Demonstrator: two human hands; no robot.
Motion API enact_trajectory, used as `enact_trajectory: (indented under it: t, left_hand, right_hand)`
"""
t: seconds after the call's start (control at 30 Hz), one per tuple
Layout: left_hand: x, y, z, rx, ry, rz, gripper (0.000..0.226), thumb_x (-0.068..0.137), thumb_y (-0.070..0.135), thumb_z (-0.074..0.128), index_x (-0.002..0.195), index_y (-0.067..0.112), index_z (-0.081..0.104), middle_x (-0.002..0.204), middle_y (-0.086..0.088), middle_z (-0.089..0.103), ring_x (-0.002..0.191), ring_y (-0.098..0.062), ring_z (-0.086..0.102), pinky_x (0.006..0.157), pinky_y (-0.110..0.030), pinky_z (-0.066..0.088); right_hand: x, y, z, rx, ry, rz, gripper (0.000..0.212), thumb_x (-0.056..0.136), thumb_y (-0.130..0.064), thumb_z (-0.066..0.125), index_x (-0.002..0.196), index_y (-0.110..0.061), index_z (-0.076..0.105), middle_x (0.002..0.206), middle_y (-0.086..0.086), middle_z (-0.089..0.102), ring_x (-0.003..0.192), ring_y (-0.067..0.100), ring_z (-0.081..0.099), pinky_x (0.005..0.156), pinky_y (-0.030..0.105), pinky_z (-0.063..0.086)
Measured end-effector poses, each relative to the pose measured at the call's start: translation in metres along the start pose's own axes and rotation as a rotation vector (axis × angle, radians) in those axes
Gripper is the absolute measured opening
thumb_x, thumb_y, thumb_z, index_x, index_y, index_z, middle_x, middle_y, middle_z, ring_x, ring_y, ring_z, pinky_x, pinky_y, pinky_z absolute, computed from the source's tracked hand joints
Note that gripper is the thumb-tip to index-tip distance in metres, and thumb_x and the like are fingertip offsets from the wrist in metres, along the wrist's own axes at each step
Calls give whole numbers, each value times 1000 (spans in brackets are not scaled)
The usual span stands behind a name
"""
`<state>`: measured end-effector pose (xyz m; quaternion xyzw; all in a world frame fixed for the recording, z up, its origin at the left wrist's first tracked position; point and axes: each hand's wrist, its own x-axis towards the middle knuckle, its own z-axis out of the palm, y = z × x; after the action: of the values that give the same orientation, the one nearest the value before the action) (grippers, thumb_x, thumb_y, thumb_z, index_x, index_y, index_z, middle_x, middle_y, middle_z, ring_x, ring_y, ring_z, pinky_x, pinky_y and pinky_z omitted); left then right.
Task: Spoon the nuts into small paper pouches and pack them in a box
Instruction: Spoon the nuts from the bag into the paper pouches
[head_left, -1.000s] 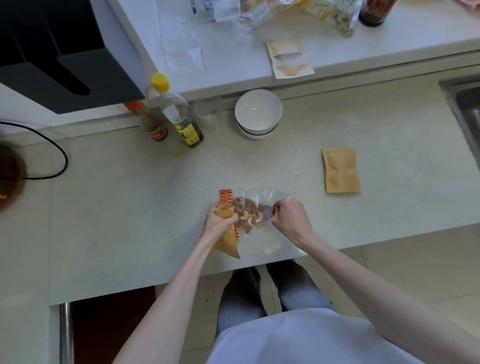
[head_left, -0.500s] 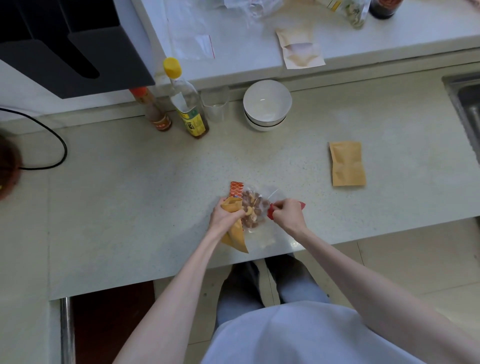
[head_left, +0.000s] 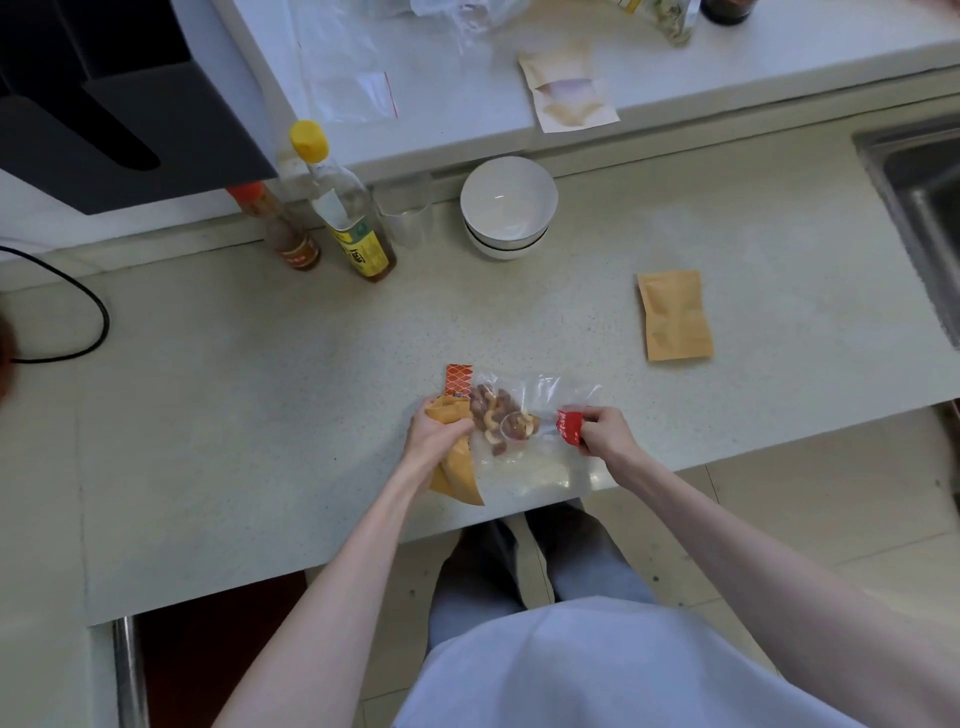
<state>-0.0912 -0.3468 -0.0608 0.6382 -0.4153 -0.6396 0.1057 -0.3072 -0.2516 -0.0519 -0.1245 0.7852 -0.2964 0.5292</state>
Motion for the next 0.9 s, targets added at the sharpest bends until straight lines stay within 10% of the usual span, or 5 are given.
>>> enact_trajectory:
  t: [0.4,0.9]
  left_hand:
    - [-4,7,7,59,83,-33,36,75,9,76,107,18,62,94,-2,70,75,-11,68,50,-15,49]
    - [-11,10,21,234,233,15,45,71,16,79,109,16,54,110,-4,61,97,-22,62,83,-39,55]
  right_hand:
    - [9,6,-54,81,63,-17,23,96,-6,51,94,-10,73,50,-5,54,47,5,44,49,16,39]
    - [5,9,-135,59,170,-26,22,95,-9,53,94,-7,75,58,3,55,56,14,45,57,25,38]
